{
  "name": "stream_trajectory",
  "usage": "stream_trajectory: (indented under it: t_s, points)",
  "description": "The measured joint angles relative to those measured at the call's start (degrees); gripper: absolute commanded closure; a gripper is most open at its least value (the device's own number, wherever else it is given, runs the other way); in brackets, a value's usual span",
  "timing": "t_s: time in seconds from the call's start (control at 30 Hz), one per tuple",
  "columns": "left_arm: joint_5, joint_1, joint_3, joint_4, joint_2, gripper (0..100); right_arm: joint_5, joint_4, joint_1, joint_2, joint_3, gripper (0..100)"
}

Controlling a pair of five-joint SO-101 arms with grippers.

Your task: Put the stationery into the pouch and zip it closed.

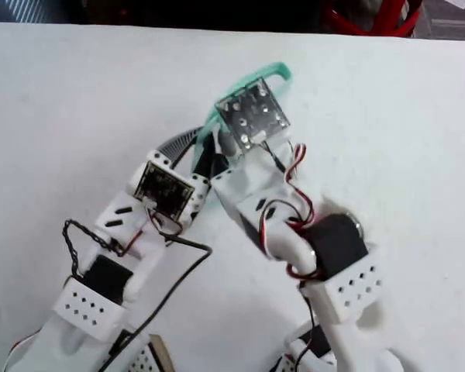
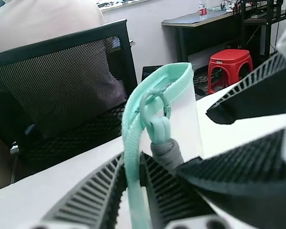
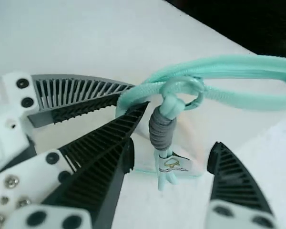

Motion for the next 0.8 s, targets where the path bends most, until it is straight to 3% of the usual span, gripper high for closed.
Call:
stream_trajectory:
  t_s: [0.37,0.8]
  points:
    - [0.00,-0.09,0.00,0.00,0.00,98,-0.18,-21.27,2.81,-7.65,22.77,74.1]
    - [0.18,0.00,0.00,0.00,0.00,98,0.00,-41.85,4.84,-7.82,34.02,74.1]
